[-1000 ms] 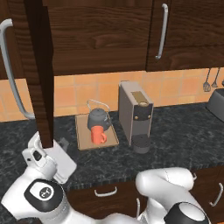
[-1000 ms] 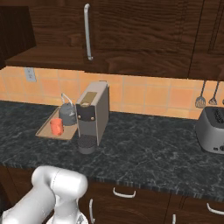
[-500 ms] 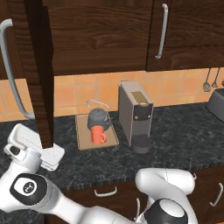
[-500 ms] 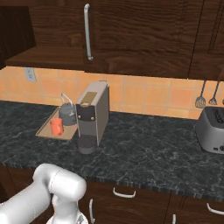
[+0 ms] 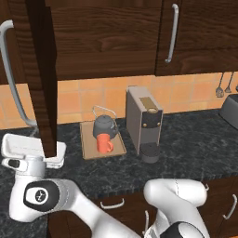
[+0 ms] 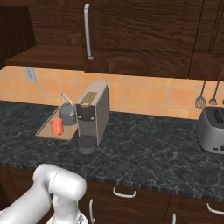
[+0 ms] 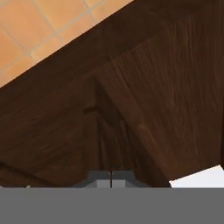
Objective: Pick the kettle from the counter and place it on the tray. Then pick the mug from the cabinet and place it on the tray. Then close the cabinet doors.
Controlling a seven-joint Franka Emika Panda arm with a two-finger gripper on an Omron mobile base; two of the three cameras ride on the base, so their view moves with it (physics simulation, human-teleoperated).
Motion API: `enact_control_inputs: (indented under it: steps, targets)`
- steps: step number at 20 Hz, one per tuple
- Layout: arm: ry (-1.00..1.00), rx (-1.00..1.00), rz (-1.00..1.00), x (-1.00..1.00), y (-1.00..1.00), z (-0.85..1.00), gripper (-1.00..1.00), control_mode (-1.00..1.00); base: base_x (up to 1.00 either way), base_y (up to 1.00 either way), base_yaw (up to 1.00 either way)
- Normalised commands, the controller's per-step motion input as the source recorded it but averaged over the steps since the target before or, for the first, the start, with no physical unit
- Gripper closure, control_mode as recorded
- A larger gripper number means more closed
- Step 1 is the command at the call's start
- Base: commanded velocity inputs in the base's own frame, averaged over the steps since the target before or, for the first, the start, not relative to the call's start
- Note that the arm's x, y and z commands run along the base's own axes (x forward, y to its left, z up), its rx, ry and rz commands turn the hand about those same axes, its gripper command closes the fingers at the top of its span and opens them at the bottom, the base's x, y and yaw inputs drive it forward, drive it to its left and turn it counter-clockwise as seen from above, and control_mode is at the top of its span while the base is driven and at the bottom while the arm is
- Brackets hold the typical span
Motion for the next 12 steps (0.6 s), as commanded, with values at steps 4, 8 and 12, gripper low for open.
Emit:
enact_control_inputs:
  steps: [4, 8, 12]
  targets:
    - [-0.25, -0.14, 0.16, -0.20, 0.24, 0.49, 1.00, -1.00, 0.00, 0.00, 0.00]
    - [-0.37, 0.04, 0.01, -0.20, -0.09, 0.16, 1.00, -1.00, 0.00, 0.00, 0.00]
    - [-0.60, 0.36, 0.00, -0.41, -0.53, 0.11, 1.00, -1.00, 0.00, 0.00, 0.00]
